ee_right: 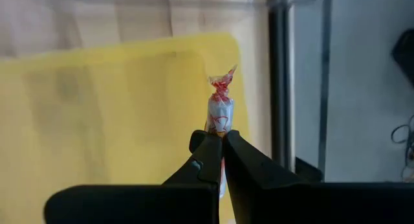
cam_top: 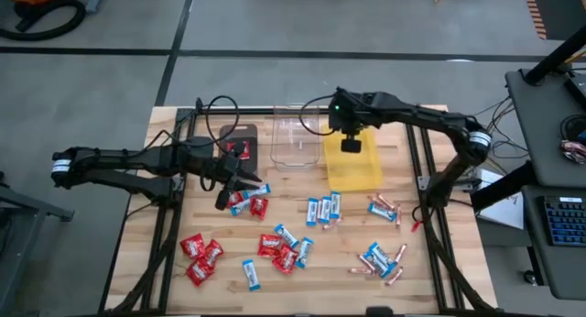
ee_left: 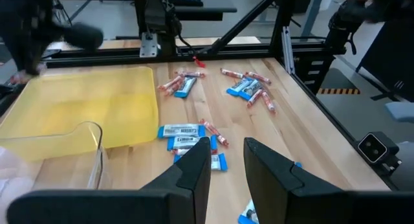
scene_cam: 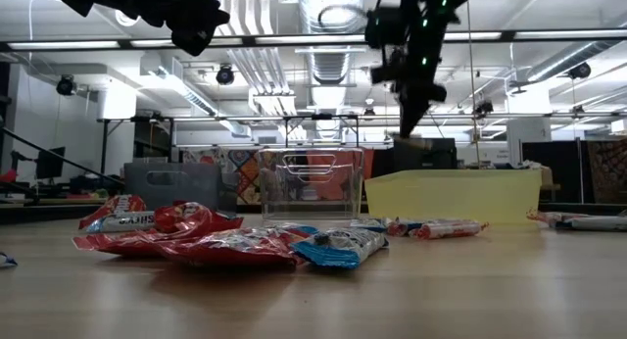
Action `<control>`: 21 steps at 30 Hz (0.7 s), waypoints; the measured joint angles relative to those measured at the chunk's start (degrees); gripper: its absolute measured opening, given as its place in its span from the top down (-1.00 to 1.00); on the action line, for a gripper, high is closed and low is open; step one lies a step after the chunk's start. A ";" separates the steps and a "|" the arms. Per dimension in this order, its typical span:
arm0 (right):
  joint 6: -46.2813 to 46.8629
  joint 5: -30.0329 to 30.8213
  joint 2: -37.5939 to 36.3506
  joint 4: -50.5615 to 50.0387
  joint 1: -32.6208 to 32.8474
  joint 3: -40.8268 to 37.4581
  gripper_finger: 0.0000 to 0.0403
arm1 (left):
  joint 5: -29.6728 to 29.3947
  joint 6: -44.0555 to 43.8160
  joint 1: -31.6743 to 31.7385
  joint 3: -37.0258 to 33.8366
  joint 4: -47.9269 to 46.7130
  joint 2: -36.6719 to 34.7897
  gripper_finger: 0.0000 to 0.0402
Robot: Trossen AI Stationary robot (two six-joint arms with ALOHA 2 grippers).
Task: Sort candy
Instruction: Put the white-red candy into the yellow bin
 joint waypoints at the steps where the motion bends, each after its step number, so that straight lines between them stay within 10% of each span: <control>1: -0.69 0.02 1.26 0.90 -0.42 -0.32 0.96 | -0.02 0.16 0.00 0.00 0.00 0.00 0.62; 21: -5.96 0.29 16.11 7.83 -2.01 -0.54 0.95 | -0.02 0.19 0.00 0.00 -0.40 0.00 0.62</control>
